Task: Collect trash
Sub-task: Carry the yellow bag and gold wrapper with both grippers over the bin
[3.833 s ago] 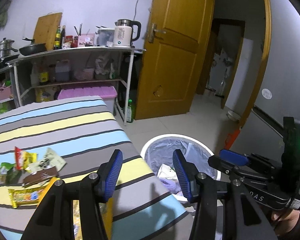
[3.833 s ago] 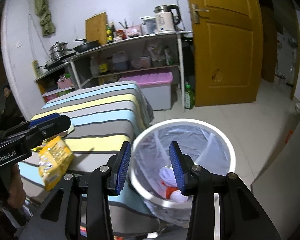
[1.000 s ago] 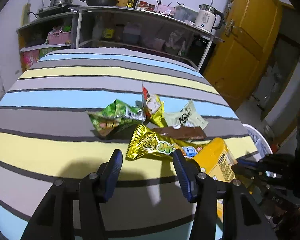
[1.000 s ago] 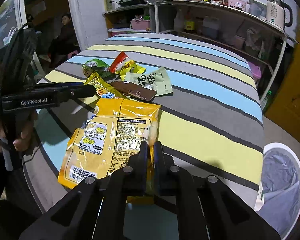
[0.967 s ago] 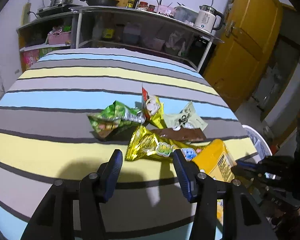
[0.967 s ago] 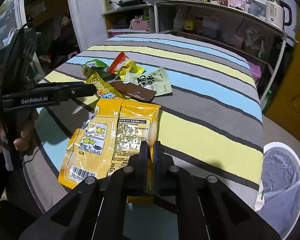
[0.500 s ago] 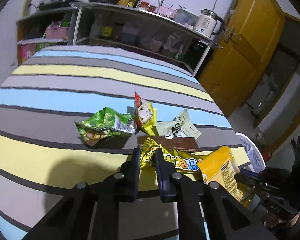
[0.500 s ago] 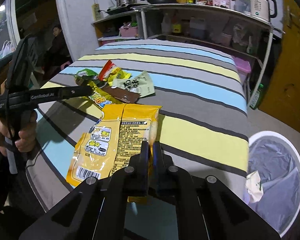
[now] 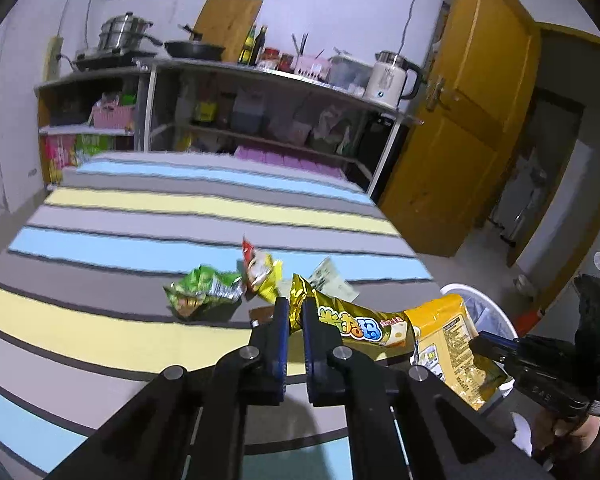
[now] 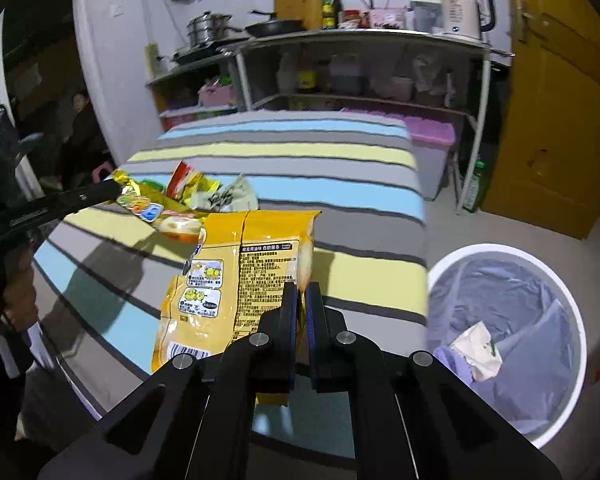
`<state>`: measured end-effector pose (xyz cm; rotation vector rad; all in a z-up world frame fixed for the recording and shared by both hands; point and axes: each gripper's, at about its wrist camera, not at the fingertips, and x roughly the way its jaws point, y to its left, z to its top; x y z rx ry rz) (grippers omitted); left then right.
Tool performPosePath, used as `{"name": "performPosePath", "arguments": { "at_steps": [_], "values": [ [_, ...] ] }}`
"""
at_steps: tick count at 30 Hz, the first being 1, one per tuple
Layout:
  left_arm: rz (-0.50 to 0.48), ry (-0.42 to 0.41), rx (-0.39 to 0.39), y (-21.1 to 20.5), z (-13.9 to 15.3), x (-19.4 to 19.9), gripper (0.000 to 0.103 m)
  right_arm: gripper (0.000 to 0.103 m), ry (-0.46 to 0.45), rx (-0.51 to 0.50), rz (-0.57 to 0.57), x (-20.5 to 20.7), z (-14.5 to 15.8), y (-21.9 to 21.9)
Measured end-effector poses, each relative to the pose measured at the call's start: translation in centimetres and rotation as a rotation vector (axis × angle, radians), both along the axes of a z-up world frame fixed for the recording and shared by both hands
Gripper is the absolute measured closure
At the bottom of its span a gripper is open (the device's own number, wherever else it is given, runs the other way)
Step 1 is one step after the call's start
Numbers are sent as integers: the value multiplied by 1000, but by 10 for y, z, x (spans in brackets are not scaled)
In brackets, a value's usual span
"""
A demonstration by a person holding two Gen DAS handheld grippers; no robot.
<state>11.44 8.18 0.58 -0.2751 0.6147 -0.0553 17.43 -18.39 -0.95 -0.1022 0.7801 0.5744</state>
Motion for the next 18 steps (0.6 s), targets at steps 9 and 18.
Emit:
{"name": "performPosePath", "arguments": {
  "at_steps": [9,18],
  "values": [
    [-11,-68,52,-17,30,-13,98,99,-38,23,-64,-12,21,-18],
    [-31,-81,57,-31,38,-11,98,100,-57,26,-117,-22,29,-38]
  ]
}}
